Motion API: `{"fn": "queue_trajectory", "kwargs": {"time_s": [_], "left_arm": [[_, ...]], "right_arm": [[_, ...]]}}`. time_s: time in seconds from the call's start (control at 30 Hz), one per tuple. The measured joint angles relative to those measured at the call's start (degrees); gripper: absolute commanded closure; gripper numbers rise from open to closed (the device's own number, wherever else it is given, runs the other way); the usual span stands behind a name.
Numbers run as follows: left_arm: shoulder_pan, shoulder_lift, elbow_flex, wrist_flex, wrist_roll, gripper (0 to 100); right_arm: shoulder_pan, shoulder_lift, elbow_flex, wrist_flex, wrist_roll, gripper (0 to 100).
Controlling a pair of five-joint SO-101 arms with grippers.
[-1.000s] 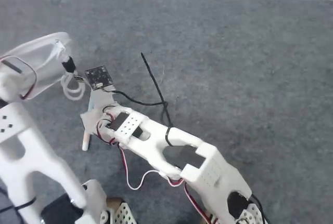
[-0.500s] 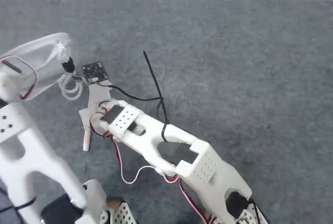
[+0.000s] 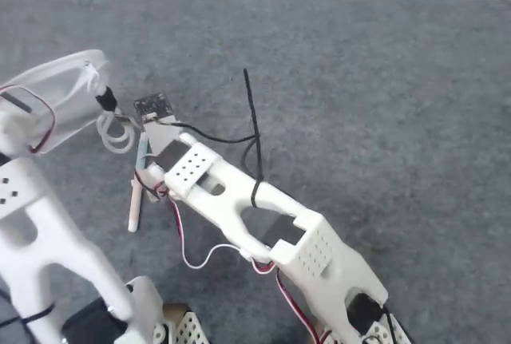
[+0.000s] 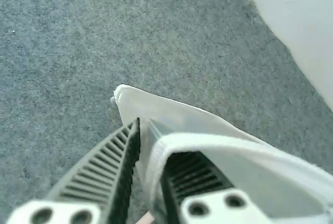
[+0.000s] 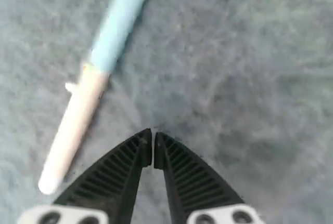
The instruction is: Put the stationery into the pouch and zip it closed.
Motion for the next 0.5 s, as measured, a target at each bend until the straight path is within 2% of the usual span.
{"fn": "queue_trajectory", "kwargs": {"time_s": [0.23, 0.5], "left_arm": [[0.0, 0.0, 0.0, 0.0, 0.0, 99], [0.0, 0.0, 0.0, 0.0, 0.0, 99]], "right_arm": [[0.1, 0.0, -11.2, 16.4, 0.2, 99.3], [0.0, 0.0, -20.1, 27.5, 0.3, 99.3]]}}
